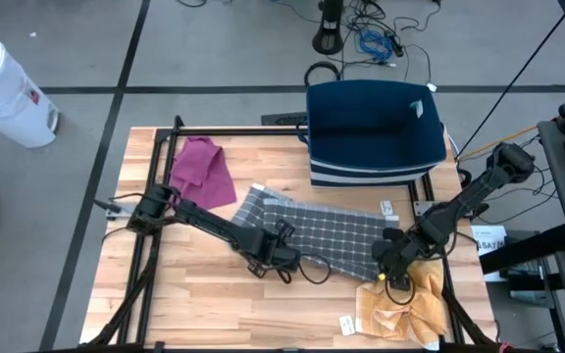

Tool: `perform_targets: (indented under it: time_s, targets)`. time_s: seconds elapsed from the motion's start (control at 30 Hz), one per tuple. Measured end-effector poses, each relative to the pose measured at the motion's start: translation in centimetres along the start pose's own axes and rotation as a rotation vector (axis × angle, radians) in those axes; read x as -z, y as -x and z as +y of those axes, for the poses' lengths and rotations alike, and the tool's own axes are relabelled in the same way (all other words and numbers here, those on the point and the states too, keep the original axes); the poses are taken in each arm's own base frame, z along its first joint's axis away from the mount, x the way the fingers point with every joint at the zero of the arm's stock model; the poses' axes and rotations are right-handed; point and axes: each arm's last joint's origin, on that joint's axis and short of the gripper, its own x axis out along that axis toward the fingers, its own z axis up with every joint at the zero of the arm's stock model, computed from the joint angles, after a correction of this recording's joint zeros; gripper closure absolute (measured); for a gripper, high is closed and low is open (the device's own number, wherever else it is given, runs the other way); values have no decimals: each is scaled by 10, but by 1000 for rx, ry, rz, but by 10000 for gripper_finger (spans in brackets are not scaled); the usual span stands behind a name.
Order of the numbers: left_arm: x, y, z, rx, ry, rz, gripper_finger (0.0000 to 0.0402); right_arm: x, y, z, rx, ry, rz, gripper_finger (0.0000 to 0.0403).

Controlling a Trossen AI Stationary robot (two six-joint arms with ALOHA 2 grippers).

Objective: Fold towel
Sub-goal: Fold the gray checkered towel

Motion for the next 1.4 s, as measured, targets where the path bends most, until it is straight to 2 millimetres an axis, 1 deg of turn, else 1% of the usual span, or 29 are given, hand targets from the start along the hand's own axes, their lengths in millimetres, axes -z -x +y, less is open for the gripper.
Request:
perform_targets:
  time_s: [0.13, 0.27, 0.33, 0.4, 0.53, 0.73, 0.83, 0.93, 1.0, 1.1, 1.27, 1.4]
  targets:
    - [-2, 0, 0, -9, 8, -21, 399, 3, 0, 2, -15, -39, 19, 231]
    - [-1, 0, 0, -3, 30, -8, 375, 4, 0, 4, -29, -85, 40, 141]
    - [-1, 0, -1, -2, 38, -6, 362, 5, 0, 5, -40, -98, 54, 110]
    - [-1, 1, -2, -6, 48, -6, 350, 5, 0, 5, -46, -108, 57, 89]
    - [-3, 2, -5, -6, 45, -11, 327, 3, 5, 7, -64, -93, 13, 80]
    - [-8, 6, -16, -5, 25, -23, 298, -15, 31, 22, -54, 28, -206, 87]
    - [-11, 10, -23, -7, 13, -36, 289, -25, 44, 28, -10, 107, -328, 88]
    - [-16, 17, -27, -45, -1, -42, 283, -34, 49, 26, 76, 138, -441, 88]
    - [-21, 22, -28, -79, -5, -57, 282, -41, 48, 21, 130, 127, -473, 88]
    - [-26, 30, -29, -115, -17, -66, 281, -51, 43, 12, 180, 124, -459, 88]
    - [-35, 47, -26, -156, -13, -79, 281, -68, 31, 5, 185, 157, -420, 88]
    - [-40, 59, -28, -156, 11, -97, 281, -77, 17, -1, 206, 168, -356, 88]
